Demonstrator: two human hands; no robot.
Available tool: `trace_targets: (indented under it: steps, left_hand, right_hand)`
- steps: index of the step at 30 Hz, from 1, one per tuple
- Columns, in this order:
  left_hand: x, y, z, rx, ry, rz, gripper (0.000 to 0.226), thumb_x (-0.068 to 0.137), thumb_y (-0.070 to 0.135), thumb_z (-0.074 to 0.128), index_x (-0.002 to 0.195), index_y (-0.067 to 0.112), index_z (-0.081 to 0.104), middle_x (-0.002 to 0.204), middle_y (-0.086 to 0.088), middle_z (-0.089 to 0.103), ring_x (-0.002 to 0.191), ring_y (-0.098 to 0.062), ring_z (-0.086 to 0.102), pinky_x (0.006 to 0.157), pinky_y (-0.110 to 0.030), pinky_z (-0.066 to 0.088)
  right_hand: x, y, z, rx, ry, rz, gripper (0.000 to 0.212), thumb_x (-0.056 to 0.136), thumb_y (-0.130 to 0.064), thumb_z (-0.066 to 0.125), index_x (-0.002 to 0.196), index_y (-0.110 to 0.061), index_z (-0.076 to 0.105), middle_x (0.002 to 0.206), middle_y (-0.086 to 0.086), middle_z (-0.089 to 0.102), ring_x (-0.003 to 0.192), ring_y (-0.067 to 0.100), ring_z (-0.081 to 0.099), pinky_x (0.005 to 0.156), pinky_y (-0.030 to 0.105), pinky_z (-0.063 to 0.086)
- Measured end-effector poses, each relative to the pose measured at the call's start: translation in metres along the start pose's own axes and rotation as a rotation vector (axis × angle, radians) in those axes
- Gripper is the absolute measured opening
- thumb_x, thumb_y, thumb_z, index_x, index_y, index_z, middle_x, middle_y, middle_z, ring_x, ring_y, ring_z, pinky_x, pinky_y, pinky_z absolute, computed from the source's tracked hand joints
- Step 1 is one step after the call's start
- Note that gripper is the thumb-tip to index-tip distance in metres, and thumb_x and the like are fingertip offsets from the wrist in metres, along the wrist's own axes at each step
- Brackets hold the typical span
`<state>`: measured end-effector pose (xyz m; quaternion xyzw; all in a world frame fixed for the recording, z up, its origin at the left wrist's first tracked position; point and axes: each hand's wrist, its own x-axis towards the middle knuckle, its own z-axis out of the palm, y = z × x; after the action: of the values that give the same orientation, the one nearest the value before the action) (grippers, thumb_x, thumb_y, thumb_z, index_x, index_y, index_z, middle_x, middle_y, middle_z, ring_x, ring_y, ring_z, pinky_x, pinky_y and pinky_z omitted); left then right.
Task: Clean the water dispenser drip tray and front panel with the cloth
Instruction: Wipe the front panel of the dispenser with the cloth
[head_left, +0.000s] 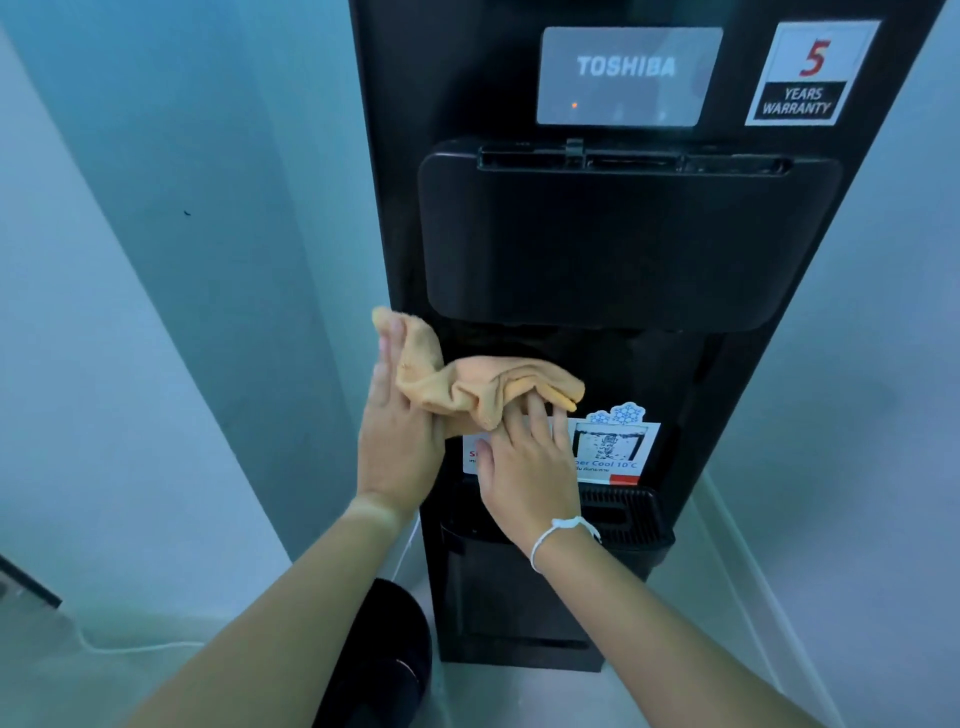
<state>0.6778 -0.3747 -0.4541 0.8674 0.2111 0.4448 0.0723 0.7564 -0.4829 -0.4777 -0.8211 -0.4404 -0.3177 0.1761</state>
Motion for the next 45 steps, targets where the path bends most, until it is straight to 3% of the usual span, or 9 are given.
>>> trace_targets:
  steps: [3, 6, 10, 15, 19, 22, 26, 35, 45]
  left_hand:
    - [-0.013, 0.002, 0.007, 0.049, -0.016, -0.023, 0.064, 0.094, 0.027, 0.039, 0.149, 0.001, 0.019, 0.155, -0.012, 0.005, 0.146, -0.019, -0.01, 0.117, -0.034, 0.006]
    - [0.019, 0.02, -0.007, -0.055, 0.067, -0.116, 0.068, 0.096, 0.027, 0.043, 0.148, 0.005, 0.004, 0.156, -0.011, -0.002, 0.146, -0.025, -0.002, 0.117, -0.034, 0.0]
    - [0.066, 0.03, -0.038, -0.059, 0.115, -0.058, 0.064, 0.098, 0.026, 0.038, 0.15, 0.006, 0.008, 0.158, -0.015, 0.002, 0.147, -0.033, 0.0, 0.117, -0.029, -0.007]
    - [0.073, 0.023, -0.053, 0.067, 0.089, 0.11, 0.061, 0.096, 0.023, 0.036, 0.149, 0.004, 0.013, 0.158, -0.018, 0.011, 0.145, -0.035, 0.005, 0.116, -0.04, 0.001]
    - [0.042, 0.016, -0.027, 0.079, 0.067, 0.065, 0.06, 0.096, 0.024, 0.031, 0.149, 0.004, 0.011, 0.156, -0.006, 0.003, 0.145, -0.025, 0.002, 0.118, -0.041, 0.006]
    - [0.006, 0.01, 0.003, 0.184, 0.008, 0.007, 0.064, 0.096, 0.031, 0.035, 0.148, 0.0, 0.015, 0.156, -0.011, 0.004, 0.144, -0.038, 0.007, 0.115, -0.049, 0.016]
    - [-0.014, 0.039, 0.024, 0.251, -0.072, -0.037, 0.07, 0.094, 0.039, 0.037, 0.145, -0.006, 0.02, 0.155, -0.023, 0.017, 0.141, -0.043, 0.009, 0.115, -0.045, 0.011]
    - [-0.003, 0.12, 0.051, 0.076, -0.073, -0.124, 0.07, 0.092, 0.034, 0.038, 0.143, -0.011, 0.023, 0.153, -0.031, 0.015, 0.141, -0.049, 0.012, 0.116, -0.048, 0.013]
    - [-0.048, 0.102, 0.055, 0.035, -0.238, -0.112, 0.061, 0.093, 0.029, 0.028, 0.147, 0.0, 0.024, 0.158, -0.012, 0.004, 0.145, -0.038, 0.013, 0.115, -0.046, 0.028]
  right_hand:
    - [-0.007, -0.001, 0.0, -0.003, -0.058, 0.029, 0.04, 0.083, -0.031, 0.045, 0.111, -0.009, 0.065, 0.118, 0.005, 0.065, 0.124, 0.025, 0.033, 0.107, 0.043, 0.022]
    - [0.004, -0.008, -0.01, 0.066, -0.03, 0.077, 0.049, 0.08, -0.032, 0.043, 0.121, -0.01, 0.057, 0.121, 0.007, 0.063, 0.126, 0.026, 0.033, 0.108, 0.044, 0.021]
    - [0.032, -0.022, -0.033, 0.131, 0.03, 0.161, 0.055, 0.078, -0.034, 0.042, 0.126, -0.008, 0.05, 0.126, 0.012, 0.061, 0.126, 0.033, 0.047, 0.109, 0.042, 0.019]
    - [0.034, -0.025, -0.038, 0.121, 0.006, 0.166, 0.057, 0.079, -0.034, 0.04, 0.126, -0.006, 0.051, 0.125, 0.012, 0.061, 0.124, 0.034, 0.05, 0.107, 0.044, 0.02]
    - [0.021, -0.011, -0.032, 0.118, -0.037, 0.168, 0.05, 0.08, -0.034, 0.041, 0.119, -0.007, 0.058, 0.122, 0.012, 0.063, 0.123, 0.035, 0.051, 0.108, 0.046, 0.02]
    - [0.002, 0.016, -0.025, 0.062, -0.091, 0.166, 0.051, 0.084, -0.036, 0.04, 0.121, -0.006, 0.058, 0.124, 0.012, 0.062, 0.125, 0.034, 0.05, 0.109, 0.045, 0.017]
    - [-0.016, 0.057, -0.028, 0.036, -0.119, 0.208, 0.052, 0.089, -0.036, 0.037, 0.128, -0.005, 0.051, 0.129, 0.013, 0.058, 0.129, 0.036, 0.044, 0.112, 0.044, 0.013]
    - [-0.011, 0.125, -0.059, 0.223, 0.08, 0.403, 0.053, 0.09, -0.032, 0.031, 0.132, -0.004, 0.046, 0.141, 0.014, 0.046, 0.137, 0.034, 0.026, 0.116, 0.047, 0.012]
    - [-0.07, 0.128, -0.036, 0.324, -0.129, 0.457, 0.059, 0.087, -0.041, 0.022, 0.129, -0.012, 0.051, 0.136, 0.005, 0.052, 0.132, 0.029, 0.04, 0.113, 0.05, 0.022]
